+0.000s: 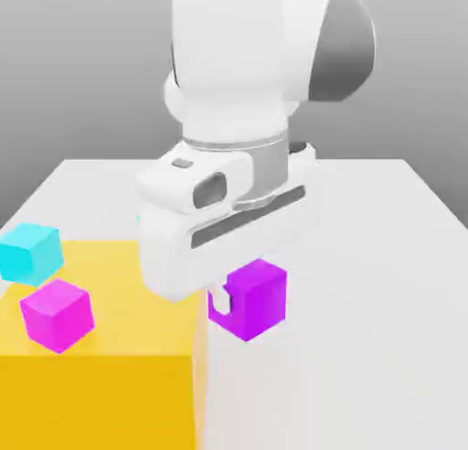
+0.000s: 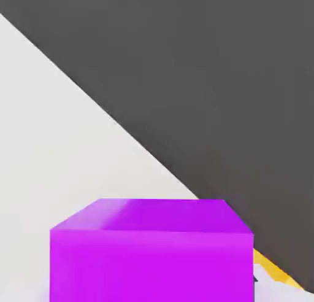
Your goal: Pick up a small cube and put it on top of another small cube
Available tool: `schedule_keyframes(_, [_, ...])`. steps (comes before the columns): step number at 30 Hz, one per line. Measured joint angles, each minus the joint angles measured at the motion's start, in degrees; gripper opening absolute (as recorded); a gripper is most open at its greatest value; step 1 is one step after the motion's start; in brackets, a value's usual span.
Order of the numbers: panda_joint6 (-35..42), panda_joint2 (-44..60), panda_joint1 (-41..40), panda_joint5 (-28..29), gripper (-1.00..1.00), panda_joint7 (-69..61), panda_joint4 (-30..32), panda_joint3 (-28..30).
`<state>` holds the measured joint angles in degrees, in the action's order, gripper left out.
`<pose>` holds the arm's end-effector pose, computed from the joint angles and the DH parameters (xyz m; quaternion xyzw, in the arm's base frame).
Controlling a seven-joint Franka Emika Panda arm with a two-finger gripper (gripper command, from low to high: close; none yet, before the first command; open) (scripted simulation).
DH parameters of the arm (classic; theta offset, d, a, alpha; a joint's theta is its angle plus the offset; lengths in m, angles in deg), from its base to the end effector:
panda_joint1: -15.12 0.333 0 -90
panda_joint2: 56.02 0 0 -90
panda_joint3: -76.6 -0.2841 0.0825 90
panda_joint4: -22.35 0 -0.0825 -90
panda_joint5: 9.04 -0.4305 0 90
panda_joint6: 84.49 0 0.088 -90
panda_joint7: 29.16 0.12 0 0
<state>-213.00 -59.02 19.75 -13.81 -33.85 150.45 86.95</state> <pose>0.5598 -0.0526 0.3261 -0.9983 0.0339 -0.0325 0.0352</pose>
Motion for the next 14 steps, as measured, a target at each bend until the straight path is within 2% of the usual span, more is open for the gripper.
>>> schedule_keyframes(4, [8.33,0.23,-5.36,0.37,-1.00,-4.90,-8.30,2.85])
schedule_keyframes(6, [12.22,0.59,-8.16,2.33,-1.00,-6.72,-11.24,4.13])
schedule_keyframes(10, [7.38,3.50,-10.11,4.18,-1.00,-7.65,-7.47,3.75])
schedule_keyframes(11, [5.75,4.16,-10.25,4.10,1.00,-7.79,-6.42,3.55])
schedule_keyframes(14, [5.75,4.16,-9.86,4.10,1.00,-7.79,-6.42,3.55])
